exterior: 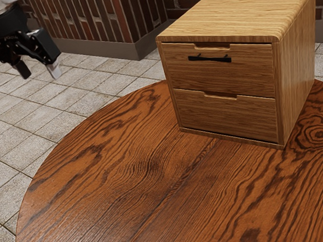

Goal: Pull the drawer handle with one arm to open the drawer

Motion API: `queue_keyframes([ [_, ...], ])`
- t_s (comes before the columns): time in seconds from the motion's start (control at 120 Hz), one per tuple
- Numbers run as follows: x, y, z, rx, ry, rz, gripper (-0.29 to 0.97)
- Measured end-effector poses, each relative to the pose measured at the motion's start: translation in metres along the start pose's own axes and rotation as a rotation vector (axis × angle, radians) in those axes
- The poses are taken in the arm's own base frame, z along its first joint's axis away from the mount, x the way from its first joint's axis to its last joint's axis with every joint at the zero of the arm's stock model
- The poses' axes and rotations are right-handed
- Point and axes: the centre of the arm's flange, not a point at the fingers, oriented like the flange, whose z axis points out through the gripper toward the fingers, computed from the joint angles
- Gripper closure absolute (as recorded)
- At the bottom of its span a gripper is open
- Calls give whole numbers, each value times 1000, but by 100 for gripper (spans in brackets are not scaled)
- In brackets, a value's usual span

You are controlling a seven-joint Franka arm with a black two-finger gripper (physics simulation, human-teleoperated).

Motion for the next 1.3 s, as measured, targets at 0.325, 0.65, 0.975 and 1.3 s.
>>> queue_keyframes([
  [0.325, 14, -7, 35, 0, -118, -3, 0],
  [0.65, 60, 85, 78, 41, 83, 649, 0],
  [0.975, 87, 176, 96, 291, 183, 1231, 0],
  [1.3, 122, 228, 107, 393, 192, 1479, 3],
])
